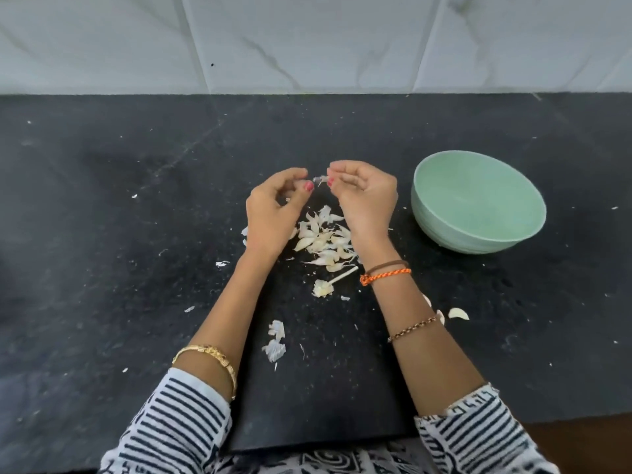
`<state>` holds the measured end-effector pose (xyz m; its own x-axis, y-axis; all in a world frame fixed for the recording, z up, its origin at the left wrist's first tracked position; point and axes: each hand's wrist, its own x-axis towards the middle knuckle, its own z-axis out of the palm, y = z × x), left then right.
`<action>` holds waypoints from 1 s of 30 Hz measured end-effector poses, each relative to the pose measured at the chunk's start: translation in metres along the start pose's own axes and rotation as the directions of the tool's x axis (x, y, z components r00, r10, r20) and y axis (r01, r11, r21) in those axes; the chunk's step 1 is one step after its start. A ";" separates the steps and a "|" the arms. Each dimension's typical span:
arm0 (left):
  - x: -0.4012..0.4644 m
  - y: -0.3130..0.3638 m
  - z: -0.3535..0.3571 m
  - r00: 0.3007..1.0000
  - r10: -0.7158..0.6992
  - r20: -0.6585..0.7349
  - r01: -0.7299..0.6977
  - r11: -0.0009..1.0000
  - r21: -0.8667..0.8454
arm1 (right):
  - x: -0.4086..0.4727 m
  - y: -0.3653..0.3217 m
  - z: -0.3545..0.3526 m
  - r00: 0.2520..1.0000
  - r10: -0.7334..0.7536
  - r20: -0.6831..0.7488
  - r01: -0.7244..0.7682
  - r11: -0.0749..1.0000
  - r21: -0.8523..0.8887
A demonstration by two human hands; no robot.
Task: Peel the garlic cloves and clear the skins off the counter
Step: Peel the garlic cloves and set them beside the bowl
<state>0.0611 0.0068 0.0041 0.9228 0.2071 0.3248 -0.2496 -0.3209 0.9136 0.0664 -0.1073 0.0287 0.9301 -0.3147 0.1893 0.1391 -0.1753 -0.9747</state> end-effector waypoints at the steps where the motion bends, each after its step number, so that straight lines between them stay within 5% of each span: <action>1: 0.002 0.000 0.003 1.000 -0.001 0.026 0.001 1.000 0.004 | 0.000 0.003 0.000 1.000 -0.019 0.000 0.019 1.000 -0.022; 15: 0.009 -0.002 0.009 0.996 0.013 0.088 -0.007 0.998 -0.065 | -0.006 0.014 0.002 0.991 -0.133 -0.033 0.128 0.984 -0.121; 25: 0.007 -0.004 0.016 0.998 -0.048 0.038 0.051 0.994 -0.092 | -0.004 0.008 -0.004 0.991 0.093 0.099 -0.092 0.996 -0.017; 30: 0.007 -0.003 0.021 0.997 0.004 0.077 -0.006 1.000 0.021 | -0.004 0.003 -0.010 0.991 -0.101 0.090 0.115 0.979 -0.166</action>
<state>0.0741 -0.0101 -0.0012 0.9417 0.1335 0.3088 -0.2488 -0.3413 0.9064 0.0599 -0.1160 0.0261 0.9380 -0.2105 0.2756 0.1868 -0.3628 -0.9130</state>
